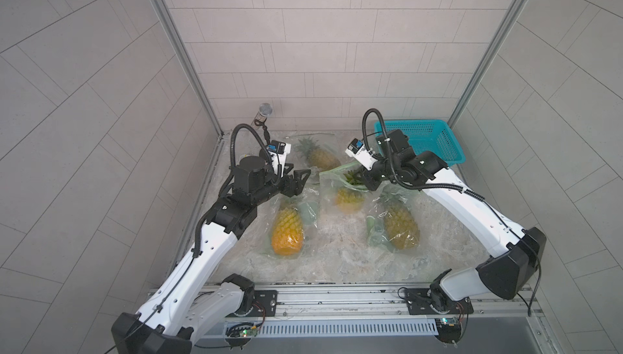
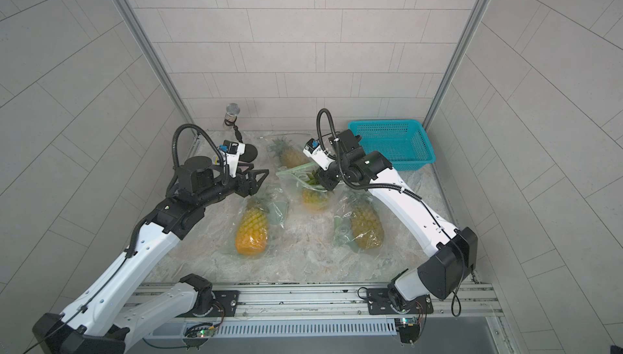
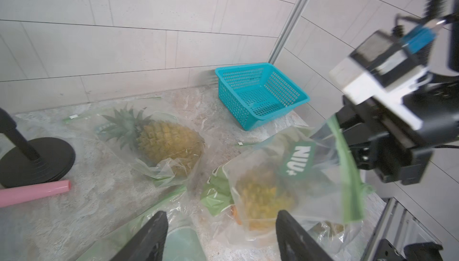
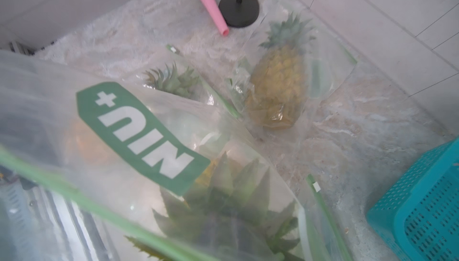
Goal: Open the zip-top bag and take out the pineapple
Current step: Pick up the pineapple from the zipper food storage bag.
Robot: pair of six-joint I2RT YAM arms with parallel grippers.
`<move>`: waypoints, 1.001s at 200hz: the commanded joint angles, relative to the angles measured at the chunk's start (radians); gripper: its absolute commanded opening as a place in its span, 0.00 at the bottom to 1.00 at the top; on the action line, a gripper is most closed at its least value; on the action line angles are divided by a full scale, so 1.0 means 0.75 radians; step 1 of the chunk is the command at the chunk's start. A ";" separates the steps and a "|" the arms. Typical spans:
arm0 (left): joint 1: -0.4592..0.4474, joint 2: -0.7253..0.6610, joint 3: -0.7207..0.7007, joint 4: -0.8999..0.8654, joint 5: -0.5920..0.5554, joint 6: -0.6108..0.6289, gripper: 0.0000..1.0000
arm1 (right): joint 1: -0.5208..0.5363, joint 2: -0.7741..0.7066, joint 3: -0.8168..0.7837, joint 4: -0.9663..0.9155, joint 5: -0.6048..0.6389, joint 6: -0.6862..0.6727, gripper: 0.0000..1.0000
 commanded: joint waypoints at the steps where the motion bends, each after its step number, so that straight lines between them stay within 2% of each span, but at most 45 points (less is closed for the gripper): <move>1: 0.015 -0.013 -0.010 0.002 -0.112 -0.099 0.73 | -0.014 -0.073 0.045 0.163 -0.086 0.102 0.00; 124: 0.017 0.019 -0.121 0.158 -0.146 -0.462 0.74 | -0.082 -0.116 0.239 0.335 -0.278 0.318 0.00; 200: 0.015 0.145 -0.158 0.351 0.094 -0.512 0.71 | -0.083 -0.093 0.282 0.381 -0.336 0.366 0.00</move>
